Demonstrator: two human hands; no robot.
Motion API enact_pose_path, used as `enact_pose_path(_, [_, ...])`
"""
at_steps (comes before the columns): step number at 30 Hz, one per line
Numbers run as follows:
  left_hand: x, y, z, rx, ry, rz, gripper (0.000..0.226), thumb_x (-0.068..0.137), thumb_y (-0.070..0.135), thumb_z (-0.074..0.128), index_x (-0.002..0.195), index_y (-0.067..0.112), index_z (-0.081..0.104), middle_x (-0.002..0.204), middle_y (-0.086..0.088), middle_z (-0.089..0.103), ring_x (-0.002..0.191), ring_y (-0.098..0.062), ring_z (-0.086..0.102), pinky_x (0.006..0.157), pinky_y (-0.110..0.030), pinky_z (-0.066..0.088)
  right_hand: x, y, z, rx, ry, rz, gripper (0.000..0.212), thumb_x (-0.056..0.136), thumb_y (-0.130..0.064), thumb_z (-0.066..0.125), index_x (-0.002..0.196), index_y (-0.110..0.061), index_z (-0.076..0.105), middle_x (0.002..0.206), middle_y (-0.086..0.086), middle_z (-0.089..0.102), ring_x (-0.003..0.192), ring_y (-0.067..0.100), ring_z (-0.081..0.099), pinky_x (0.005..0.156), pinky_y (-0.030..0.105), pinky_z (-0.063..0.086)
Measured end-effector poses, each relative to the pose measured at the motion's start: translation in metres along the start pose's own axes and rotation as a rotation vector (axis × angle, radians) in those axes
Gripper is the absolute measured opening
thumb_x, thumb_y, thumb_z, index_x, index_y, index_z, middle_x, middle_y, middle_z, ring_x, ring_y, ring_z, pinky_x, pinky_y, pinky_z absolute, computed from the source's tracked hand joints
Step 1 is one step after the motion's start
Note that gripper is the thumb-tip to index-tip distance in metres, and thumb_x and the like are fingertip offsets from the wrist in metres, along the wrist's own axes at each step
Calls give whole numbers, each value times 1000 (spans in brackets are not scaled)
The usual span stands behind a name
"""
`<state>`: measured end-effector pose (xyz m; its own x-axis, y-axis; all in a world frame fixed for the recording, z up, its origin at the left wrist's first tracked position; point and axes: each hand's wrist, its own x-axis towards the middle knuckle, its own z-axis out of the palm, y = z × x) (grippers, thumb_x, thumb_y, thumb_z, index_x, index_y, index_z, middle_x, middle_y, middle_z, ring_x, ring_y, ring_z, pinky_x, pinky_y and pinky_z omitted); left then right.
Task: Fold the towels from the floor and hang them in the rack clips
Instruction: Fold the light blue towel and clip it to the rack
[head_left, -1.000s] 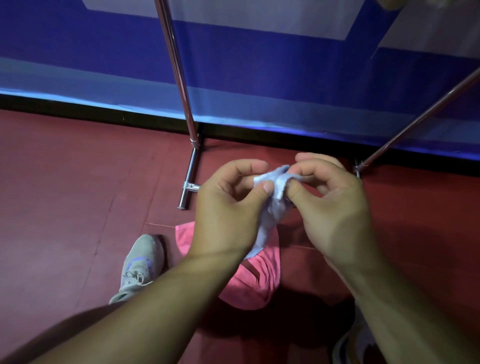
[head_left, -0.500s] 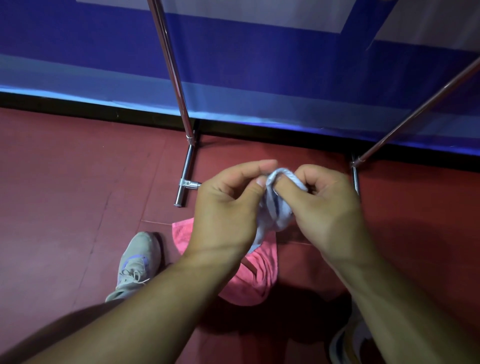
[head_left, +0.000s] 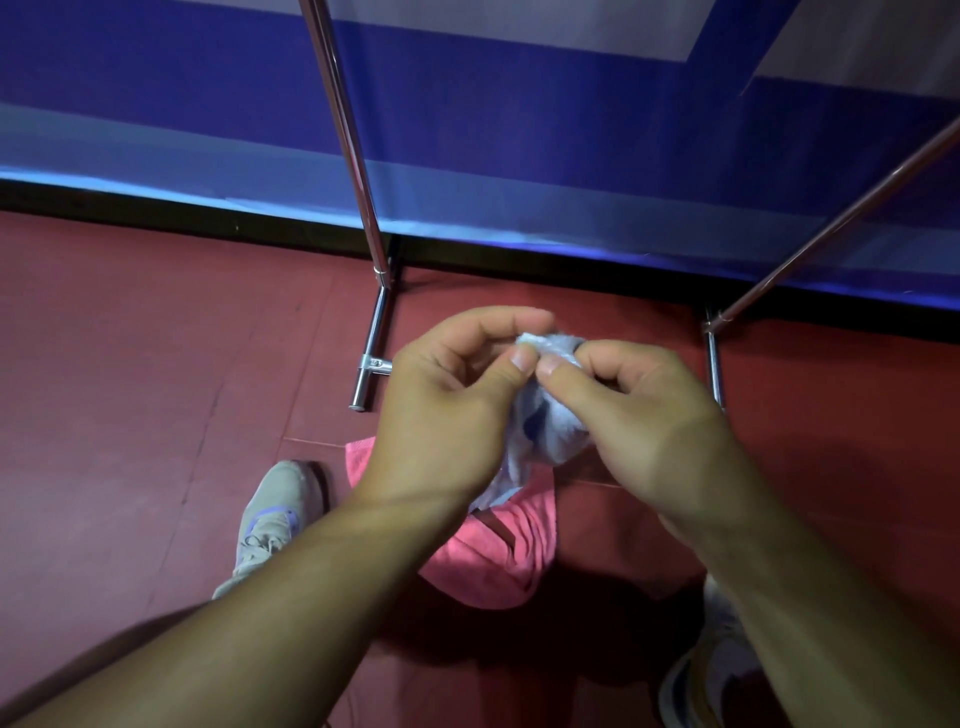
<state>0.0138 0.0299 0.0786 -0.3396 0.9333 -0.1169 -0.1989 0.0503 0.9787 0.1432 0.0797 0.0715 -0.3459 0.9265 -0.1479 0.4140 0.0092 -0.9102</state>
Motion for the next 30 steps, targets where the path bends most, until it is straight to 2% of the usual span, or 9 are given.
enact_pose_path(3, [3,-1,-6,58,7,39,32,92,-11,52,89,16,68,79,4,69,79,-11,66,79,-32,56,-2,10,-6,-345,-118,-50,45,76,-54,58,56,-14,54,63,-2,52,60,9,48,57,24,37])
enact_pose_path(7, [1,8,-12,175,-15,137,32,92,-13,50,88,15,65,85,0,67,81,-7,64,77,-20,52,-1,29,-14,-752,-262,-4,40,78,-47,65,53,-23,47,71,-4,48,76,15,50,73,30,43])
enact_pose_path(13, [-9,32,-20,253,81,305,34,90,-13,51,88,19,63,87,2,67,84,-2,63,82,-18,48,-13,12,-21,-765,-48,-158,18,72,-34,73,71,-20,62,96,0,57,82,27,62,75,37,51])
enact_pose_path(16, [-31,46,-24,254,160,337,33,90,-11,50,88,19,64,85,3,68,81,-3,63,80,-18,50,-40,-3,-12,-713,-78,-194,26,75,-40,59,77,-14,65,123,7,63,100,31,66,80,39,53])
enact_pose_path(20, [-73,75,-16,280,162,376,28,89,-11,51,90,13,65,85,6,68,80,3,62,79,-12,45,-87,-24,-8,-719,-87,-183,33,80,-24,68,55,-24,46,165,10,10,93,34,70,70,31,46])
enact_pose_path(22, [-90,95,-13,297,143,409,28,89,-9,52,89,15,66,85,7,68,80,2,62,79,-11,45,-107,-44,-13,-748,-78,-205,38,80,-24,68,53,-24,42,165,13,8,91,36,70,68,30,43])
enact_pose_path(25, [-106,128,-11,287,143,444,28,89,-3,53,88,21,67,85,10,70,83,-2,65,81,-14,46,-133,-83,-25,-793,-99,-333,21,80,-29,66,65,-18,56,126,10,54,92,34,66,73,36,49])
enact_pose_path(27, [-117,152,-7,272,150,483,29,90,-1,54,87,24,68,83,14,70,82,0,65,79,-14,47,-154,-113,-33,-830,-136,-450,17,84,-30,63,74,-17,61,88,-3,46,85,29,61,71,36,46])
enact_pose_path(30, [-134,190,7,256,125,561,31,91,-3,51,90,20,71,84,10,71,81,-1,65,78,-14,47,-179,-154,-45,-918,-202,-476,21,87,-35,52,69,-24,49,76,-9,46,80,26,58,70,40,49])
